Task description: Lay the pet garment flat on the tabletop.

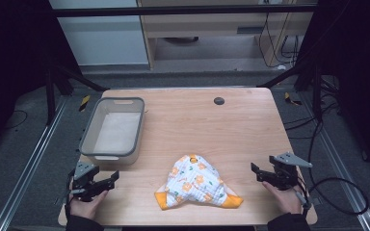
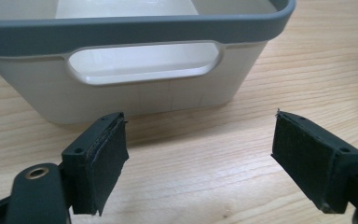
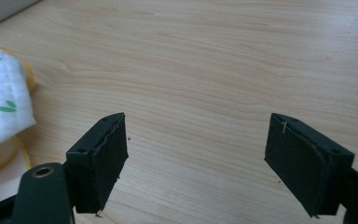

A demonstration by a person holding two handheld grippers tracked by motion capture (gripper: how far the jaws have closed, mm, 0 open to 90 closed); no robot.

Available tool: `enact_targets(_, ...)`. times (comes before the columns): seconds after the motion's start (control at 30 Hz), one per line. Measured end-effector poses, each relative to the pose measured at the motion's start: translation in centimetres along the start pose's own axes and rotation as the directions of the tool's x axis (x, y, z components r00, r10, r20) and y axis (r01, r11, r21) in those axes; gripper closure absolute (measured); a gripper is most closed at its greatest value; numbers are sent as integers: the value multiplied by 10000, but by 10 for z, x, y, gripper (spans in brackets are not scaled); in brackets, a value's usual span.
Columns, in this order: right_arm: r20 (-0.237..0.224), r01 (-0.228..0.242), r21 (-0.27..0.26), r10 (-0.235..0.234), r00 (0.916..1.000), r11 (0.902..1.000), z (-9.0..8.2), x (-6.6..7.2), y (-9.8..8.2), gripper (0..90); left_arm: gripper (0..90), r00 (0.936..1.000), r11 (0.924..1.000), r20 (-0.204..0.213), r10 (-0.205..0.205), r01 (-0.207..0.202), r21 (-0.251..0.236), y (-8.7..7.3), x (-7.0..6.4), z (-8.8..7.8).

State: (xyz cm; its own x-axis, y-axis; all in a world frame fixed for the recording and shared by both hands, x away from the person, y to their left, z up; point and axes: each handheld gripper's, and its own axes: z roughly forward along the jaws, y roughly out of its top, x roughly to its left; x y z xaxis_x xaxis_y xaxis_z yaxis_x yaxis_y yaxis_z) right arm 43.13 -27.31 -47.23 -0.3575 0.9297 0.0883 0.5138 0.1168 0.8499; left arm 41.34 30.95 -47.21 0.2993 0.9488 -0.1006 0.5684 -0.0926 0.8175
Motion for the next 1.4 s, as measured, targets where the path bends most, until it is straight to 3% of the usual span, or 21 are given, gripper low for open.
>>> enact_targets(0.03,-113,-30,-16,30,9999,10000,-1,1,0,208,174,9998,9997,17,-205,205,-147,0,-3,-3)
enact_targets(0.17,-136,-59,-32,59,9999,10000,-1,3,2,227,180,9996,9992,149,-258,262,-291,1,-6,-6)
enact_targets(0.43,-168,113,-536,-122,9998,9985,-7,12,10,234,199,9984,9980,502,276,-246,-582,6,-22,-14)
enact_targets(0.5,-493,144,-543,-171,9986,9984,-6,17,14,231,205,9964,9975,733,423,-380,-598,10,-25,-15)
enact_targets(0.6,-530,373,-549,-402,9978,9978,-5,21,17,237,216,9951,9969,829,542,-492,-608,14,-28,-17)
enact_targets(0.7,-859,748,-631,-801,9931,9952,-5,29,27,252,238,9934,9957,1000,558,-479,-799,22,-32,-20)
enact_targets(0.83,-1134,881,-667,-952,9890,9939,-4,34,40,263,253,9912,9935,1152,657,-542,-1002,34,-39,-22)
enact_targets(1.23,-1790,1172,-917,-1322,9749,9889,7,58,70,293,298,9760,9879,1727,1326,-1161,-1029,59,-78,4)
enact_targets(1.4,-2008,1141,-876,-1297,9710,9896,17,67,73,326,328,9703,9864,1867,1540,-1399,-861,64,-93,21)
